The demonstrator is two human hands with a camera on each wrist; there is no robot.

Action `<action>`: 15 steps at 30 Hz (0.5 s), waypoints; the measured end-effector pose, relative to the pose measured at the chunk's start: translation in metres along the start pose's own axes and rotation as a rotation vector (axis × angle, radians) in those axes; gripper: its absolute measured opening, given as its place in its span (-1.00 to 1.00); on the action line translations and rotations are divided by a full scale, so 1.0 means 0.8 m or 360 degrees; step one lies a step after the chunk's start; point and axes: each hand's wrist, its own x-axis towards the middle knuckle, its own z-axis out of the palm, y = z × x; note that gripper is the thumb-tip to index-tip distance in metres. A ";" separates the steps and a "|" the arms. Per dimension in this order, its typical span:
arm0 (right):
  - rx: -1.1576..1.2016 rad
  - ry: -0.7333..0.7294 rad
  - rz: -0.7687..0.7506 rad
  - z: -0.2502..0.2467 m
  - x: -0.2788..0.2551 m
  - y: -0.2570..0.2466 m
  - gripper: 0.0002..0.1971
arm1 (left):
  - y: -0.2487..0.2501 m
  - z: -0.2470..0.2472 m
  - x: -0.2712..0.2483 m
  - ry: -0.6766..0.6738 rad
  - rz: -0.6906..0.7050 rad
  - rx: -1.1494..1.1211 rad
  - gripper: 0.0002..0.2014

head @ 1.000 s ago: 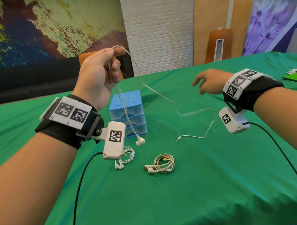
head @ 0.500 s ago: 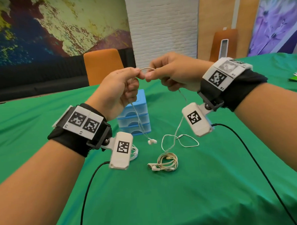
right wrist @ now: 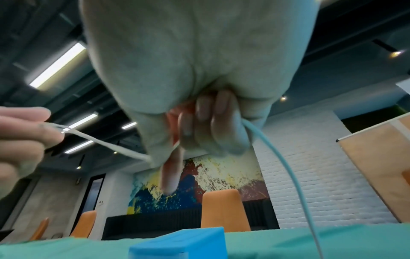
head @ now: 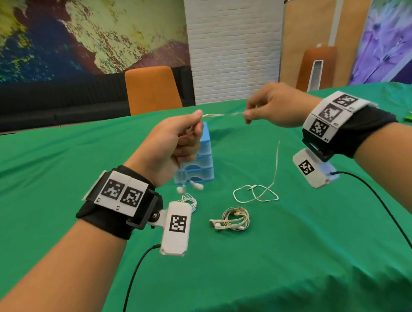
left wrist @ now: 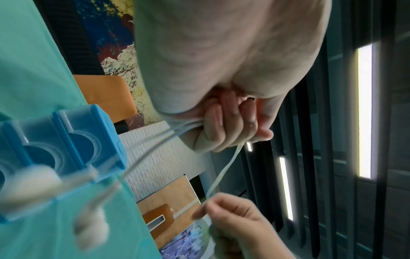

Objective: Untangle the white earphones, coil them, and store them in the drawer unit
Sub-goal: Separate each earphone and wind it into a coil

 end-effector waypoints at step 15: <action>0.0119 -0.1203 -0.0514 0.039 -0.024 -0.068 -0.82 | -0.013 0.013 0.031 0.0284 0.0201 -0.0367 -0.64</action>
